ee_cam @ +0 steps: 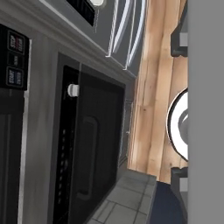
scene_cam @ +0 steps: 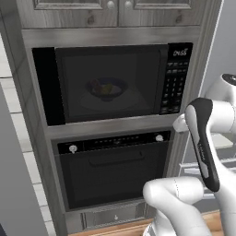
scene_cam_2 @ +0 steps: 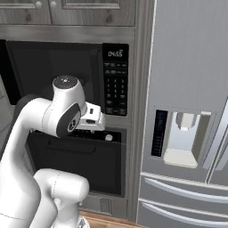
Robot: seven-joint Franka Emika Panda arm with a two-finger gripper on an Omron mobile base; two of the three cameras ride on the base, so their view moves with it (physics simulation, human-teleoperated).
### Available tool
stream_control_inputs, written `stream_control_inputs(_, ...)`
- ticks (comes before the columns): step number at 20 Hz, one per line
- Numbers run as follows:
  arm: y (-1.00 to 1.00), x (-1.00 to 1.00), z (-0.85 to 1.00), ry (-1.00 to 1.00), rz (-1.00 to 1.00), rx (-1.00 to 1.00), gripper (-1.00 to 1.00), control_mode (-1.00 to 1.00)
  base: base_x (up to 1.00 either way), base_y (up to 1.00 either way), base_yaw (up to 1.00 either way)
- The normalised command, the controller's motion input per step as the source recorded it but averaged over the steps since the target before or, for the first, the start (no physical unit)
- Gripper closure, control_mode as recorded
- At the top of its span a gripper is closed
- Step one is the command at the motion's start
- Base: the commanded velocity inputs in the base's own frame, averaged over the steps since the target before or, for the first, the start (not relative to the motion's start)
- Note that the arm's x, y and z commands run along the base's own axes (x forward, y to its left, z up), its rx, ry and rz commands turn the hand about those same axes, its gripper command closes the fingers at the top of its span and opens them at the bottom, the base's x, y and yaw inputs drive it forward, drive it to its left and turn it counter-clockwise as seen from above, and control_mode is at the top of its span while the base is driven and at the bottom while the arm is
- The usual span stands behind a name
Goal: The microwave is finished heating the steak and corn. Take the bowl containing the food and place it on the dining counter.
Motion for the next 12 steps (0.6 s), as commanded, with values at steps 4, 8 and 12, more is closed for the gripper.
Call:
stream_control_inputs(4, 0.00, 0.00, 0.34, -0.19, 0.00, 0.03, -1.00, -1.00, 0.00, 0.00, 0.00)
stream_control_inputs(8, 0.00, 0.06, 0.55, -0.31, -0.01, 0.07, -1.00, -1.00, 0.00, 0.00, 0.00)
stream_control_inputs(12, 0.03, 0.49, 0.43, -0.20, -0.06, 0.04, -1.00, -1.00, 0.00, 0.00, 0.00)
